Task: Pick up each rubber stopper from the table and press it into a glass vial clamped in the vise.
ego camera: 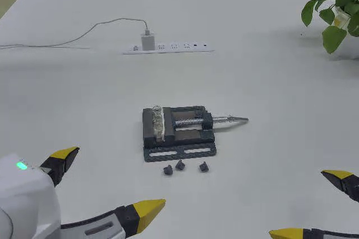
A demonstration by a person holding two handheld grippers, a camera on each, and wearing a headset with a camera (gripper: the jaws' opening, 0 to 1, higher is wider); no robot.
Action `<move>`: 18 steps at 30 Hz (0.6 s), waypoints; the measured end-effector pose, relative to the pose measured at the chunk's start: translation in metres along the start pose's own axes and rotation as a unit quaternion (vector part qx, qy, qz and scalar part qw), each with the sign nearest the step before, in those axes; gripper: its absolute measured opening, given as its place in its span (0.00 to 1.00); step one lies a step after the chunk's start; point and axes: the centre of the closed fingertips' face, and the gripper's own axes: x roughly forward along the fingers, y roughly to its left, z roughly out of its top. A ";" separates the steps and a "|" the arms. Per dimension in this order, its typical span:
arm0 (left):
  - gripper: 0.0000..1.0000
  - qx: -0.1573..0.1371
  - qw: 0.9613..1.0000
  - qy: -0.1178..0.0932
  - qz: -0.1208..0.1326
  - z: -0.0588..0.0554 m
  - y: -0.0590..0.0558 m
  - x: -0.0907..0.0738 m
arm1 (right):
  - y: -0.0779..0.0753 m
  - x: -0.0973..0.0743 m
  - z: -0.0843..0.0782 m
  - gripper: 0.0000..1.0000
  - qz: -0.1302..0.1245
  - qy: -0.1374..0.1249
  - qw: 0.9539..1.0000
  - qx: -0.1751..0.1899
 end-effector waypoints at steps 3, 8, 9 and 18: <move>0.99 -0.001 1.000 -0.001 0.002 -0.001 0.002 0.000 | 0.000 0.000 -0.001 0.95 0.001 0.001 1.000 0.001; 0.99 -0.002 1.000 0.001 0.004 -0.004 0.005 0.000 | 0.001 0.000 -0.001 0.95 0.006 0.002 1.000 0.002; 0.99 -0.003 1.000 0.001 0.005 -0.004 0.005 0.000 | 0.002 0.001 -0.001 0.95 0.009 0.003 1.000 0.002; 0.94 0.002 1.000 -0.001 -0.002 -0.005 0.001 0.001 | 0.009 0.011 0.008 0.94 0.030 0.007 0.999 -0.013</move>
